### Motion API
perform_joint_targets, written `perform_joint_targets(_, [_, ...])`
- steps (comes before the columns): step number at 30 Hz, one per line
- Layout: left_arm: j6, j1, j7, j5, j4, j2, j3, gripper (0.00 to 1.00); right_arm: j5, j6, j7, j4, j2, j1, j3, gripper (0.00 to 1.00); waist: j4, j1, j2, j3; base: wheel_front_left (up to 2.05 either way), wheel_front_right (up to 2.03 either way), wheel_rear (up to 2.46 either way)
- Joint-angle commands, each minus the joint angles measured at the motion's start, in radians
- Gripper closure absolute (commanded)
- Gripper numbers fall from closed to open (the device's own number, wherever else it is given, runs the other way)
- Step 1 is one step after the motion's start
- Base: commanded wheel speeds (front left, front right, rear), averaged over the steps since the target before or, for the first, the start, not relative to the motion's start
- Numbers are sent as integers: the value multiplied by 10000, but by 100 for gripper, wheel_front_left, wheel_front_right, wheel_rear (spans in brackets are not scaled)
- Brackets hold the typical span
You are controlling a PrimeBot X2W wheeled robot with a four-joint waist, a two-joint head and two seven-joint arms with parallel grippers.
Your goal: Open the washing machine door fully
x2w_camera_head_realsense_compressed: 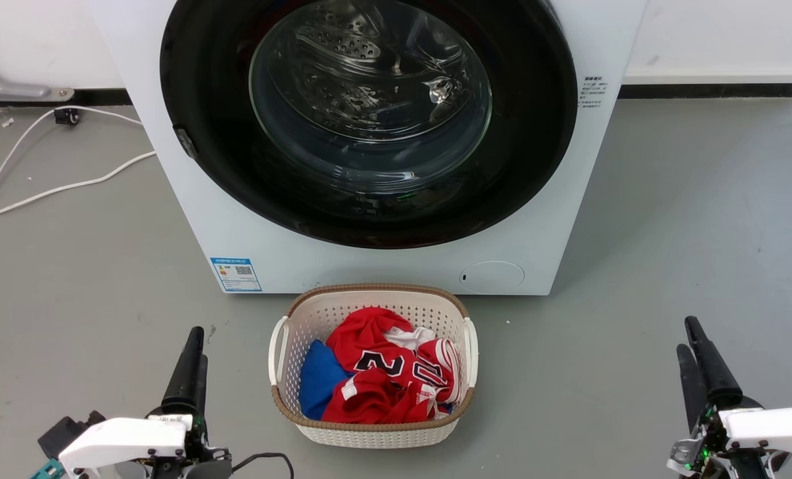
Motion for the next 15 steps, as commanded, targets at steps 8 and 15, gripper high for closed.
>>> perform_joint_targets(8, [347, -6, -406, 1962, -827, 21, -243, 0, -2051, 16, -407, -864, -19, 29, -24, 0, 20, 0, 0, 16, 0, 0, 0])
perform_joint_targets(15, [813, 129, -765, 4211, -1210, 22, -624, 0, -4483, 17, -768, -1678, -15, 212, 325, 0, 27, 0, 0, 37, 0, 0, 0])
